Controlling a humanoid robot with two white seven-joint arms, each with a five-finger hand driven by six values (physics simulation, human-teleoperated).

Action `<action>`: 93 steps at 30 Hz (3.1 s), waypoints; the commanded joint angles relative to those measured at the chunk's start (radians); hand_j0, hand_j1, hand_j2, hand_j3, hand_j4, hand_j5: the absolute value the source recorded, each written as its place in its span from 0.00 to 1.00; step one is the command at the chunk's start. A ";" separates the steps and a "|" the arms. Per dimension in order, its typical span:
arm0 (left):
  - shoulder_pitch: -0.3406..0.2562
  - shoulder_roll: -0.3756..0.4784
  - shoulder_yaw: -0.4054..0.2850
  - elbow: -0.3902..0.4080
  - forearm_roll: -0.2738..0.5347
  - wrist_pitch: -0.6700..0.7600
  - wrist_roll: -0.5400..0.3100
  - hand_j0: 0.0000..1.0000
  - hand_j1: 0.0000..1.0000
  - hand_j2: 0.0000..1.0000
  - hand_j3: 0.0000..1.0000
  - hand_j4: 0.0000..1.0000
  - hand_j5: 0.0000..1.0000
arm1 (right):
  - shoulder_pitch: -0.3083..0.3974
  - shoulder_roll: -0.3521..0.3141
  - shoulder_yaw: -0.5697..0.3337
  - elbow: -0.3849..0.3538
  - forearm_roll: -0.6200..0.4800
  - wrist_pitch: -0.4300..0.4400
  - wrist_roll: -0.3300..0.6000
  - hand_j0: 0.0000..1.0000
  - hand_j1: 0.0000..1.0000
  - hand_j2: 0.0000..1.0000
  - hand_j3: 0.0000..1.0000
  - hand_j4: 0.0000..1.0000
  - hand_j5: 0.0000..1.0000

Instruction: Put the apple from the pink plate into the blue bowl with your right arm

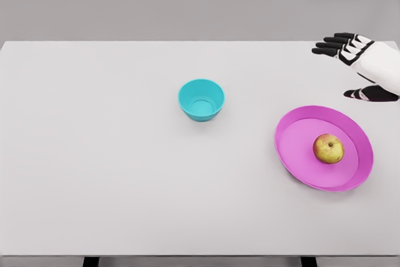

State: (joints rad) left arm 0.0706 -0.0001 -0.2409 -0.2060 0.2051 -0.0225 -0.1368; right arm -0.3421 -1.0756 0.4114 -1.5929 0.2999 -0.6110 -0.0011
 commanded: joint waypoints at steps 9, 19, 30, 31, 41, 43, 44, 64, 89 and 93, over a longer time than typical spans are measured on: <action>-0.002 0.000 0.000 0.000 0.000 -0.001 0.000 1.00 1.00 1.00 1.00 1.00 1.00 | 0.067 -0.102 -0.046 -0.007 -0.007 0.000 0.013 1.00 1.00 1.00 1.00 1.00 1.00; 0.000 0.000 0.000 0.000 0.000 -0.001 -0.001 1.00 1.00 1.00 1.00 1.00 1.00 | 0.074 -0.107 -0.108 -0.009 -0.010 0.000 0.460 1.00 1.00 1.00 1.00 1.00 1.00; 0.000 0.000 0.000 0.000 0.000 -0.001 0.000 1.00 1.00 1.00 1.00 1.00 1.00 | 0.106 -0.012 -0.049 0.021 -0.010 0.000 0.556 1.00 1.00 1.00 1.00 1.00 1.00; 0.000 0.000 0.000 0.000 0.000 -0.001 -0.001 1.00 1.00 1.00 1.00 1.00 1.00 | 0.107 -0.006 -0.048 0.025 -0.010 0.000 0.558 1.00 1.00 1.00 1.00 1.00 1.00; -0.002 0.000 0.000 -0.001 0.000 -0.001 -0.001 1.00 1.00 1.00 1.00 1.00 1.00 | 0.092 0.028 -0.011 0.070 -0.004 0.000 0.558 1.00 1.00 1.00 1.00 1.00 1.00; 0.000 0.000 0.000 0.000 0.000 -0.001 0.000 1.00 1.00 1.00 1.00 1.00 1.00 | 0.078 0.042 -0.008 0.073 -0.004 0.000 0.559 1.00 1.00 1.00 1.00 1.00 1.00; 0.000 0.000 0.000 0.000 0.000 -0.001 -0.001 1.00 1.00 1.00 1.00 1.00 1.00 | 0.077 0.045 -0.006 0.077 -0.004 0.000 0.559 1.00 1.00 1.00 1.00 1.00 1.00; 0.000 0.000 0.000 -0.001 0.000 -0.001 0.000 1.00 1.00 1.00 1.00 1.00 1.00 | 0.040 0.062 0.058 0.083 -0.002 0.000 0.559 0.85 0.85 0.85 0.85 0.85 0.85; -0.002 0.000 0.000 0.000 0.000 -0.001 0.000 1.00 1.00 1.00 1.00 1.00 1.00 | -0.005 0.063 0.044 0.077 -0.012 0.000 0.558 0.53 0.53 0.53 0.53 0.53 0.53; 0.000 0.000 0.000 0.000 0.000 -0.001 0.000 1.00 1.00 1.00 1.00 1.00 1.00 | -0.031 0.086 0.044 0.077 -0.012 0.000 0.556 0.53 0.53 0.53 0.53 0.53 0.53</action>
State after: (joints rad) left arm 0.0706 -0.0001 -0.2409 -0.2057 0.2051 -0.0230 -0.1369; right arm -0.3758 -0.9992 0.4561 -1.5151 0.2944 -0.6130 0.5558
